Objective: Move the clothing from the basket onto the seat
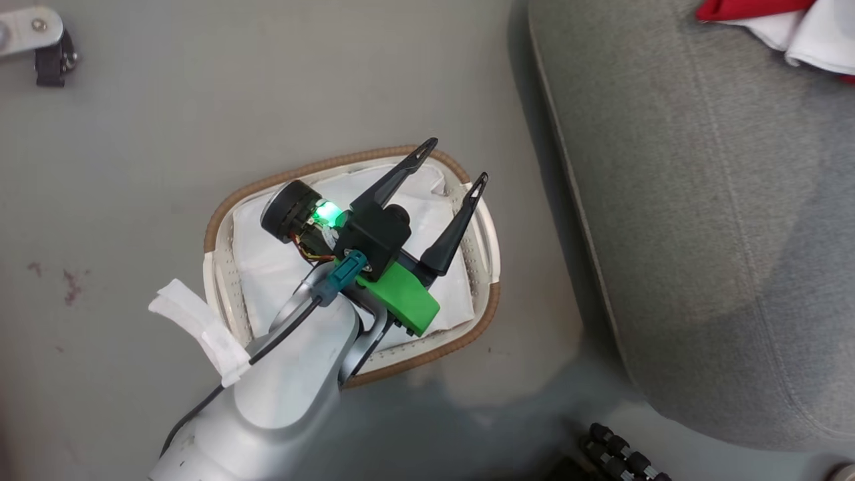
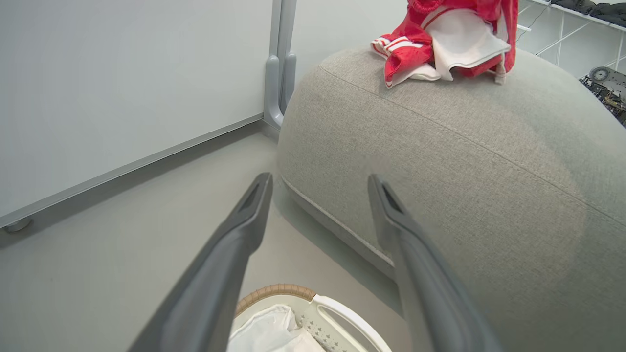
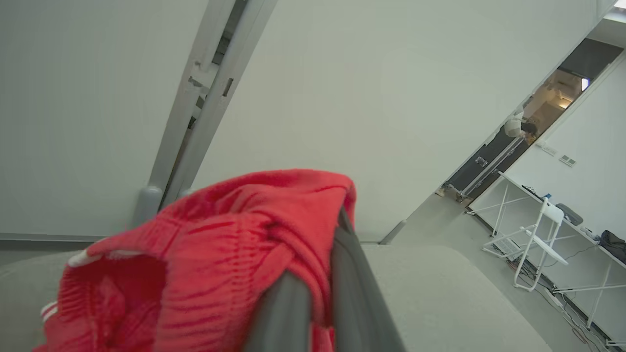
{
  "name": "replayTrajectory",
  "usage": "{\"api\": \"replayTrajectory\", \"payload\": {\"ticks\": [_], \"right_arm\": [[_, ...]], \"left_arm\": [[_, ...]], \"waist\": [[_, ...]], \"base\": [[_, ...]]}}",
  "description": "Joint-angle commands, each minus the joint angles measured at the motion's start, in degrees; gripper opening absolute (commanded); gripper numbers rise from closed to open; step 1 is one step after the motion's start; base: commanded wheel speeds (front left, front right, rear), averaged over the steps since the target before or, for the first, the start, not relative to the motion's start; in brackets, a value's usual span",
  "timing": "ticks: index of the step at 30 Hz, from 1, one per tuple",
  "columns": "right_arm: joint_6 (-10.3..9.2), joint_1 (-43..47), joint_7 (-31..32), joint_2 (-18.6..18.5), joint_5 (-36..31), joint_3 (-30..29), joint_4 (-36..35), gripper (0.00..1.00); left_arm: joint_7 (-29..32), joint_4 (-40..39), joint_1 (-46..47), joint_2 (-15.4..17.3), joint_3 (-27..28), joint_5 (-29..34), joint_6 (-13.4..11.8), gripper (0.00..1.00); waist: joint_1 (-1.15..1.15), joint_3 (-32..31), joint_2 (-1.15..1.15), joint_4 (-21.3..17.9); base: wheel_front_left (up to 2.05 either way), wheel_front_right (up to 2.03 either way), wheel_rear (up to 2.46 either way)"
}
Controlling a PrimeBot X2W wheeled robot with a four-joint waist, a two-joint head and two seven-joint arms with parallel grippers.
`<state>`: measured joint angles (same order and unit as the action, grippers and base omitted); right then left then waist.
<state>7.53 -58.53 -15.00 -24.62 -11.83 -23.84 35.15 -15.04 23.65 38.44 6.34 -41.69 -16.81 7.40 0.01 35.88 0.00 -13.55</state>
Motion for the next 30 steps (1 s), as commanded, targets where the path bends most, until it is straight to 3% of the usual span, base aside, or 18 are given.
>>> {"api": "replayTrajectory", "payload": {"ticks": [1,10,11,12,14,30], "right_arm": [[-0.08,0.98,-0.28,0.17,-0.41,-0.3,0.34,0.0],[-0.08,7.46,-0.28,3.58,-0.94,0.12,1.32,0.0],[-0.08,8.01,-0.28,3.79,-0.78,0.47,1.12,0.09],[-0.08,8.58,-0.28,3.88,-0.6,0.78,0.85,0.34],[-0.08,10.13,-0.28,3.69,-0.58,2.09,0.69,1.0],[-0.08,22.81,-0.28,3.87,1.46,9.51,-1.39,1.0]], "left_arm": [[-0.2,-0.03,0.63,0.46,0.24,0.61,0.14,1.0],[-0.2,0.27,-1.11,0.44,0.75,0.57,0.15,1.0],[-0.2,0.3,-1.21,0.44,0.91,0.56,0.15,1.0],[-0.2,0.33,-1.28,0.43,1.0,0.55,0.15,1.0],[-0.2,0.18,-1.45,0.3,1.35,0.54,0.15,1.0],[-0.2,0.33,-6.35,-1.58,5.67,-1.85,0.15,1.0]], "waist": [[-0.01,2.32,0.0,2.22],[-0.01,0.71,0.0,1.98],[-0.01,0.51,0.0,1.86],[-0.01,0.31,0.0,1.77],[-0.01,-0.21,0.0,1.62],[-0.01,-11.31,0.0,1.93]], "base": [[0.0,0.0,0.0],[0.0,0.0,0.0],[0.0,0.0,0.0],[0.0,0.0,0.0],[0.0,0.0,0.0],[0.0,0.0,0.0]]}}
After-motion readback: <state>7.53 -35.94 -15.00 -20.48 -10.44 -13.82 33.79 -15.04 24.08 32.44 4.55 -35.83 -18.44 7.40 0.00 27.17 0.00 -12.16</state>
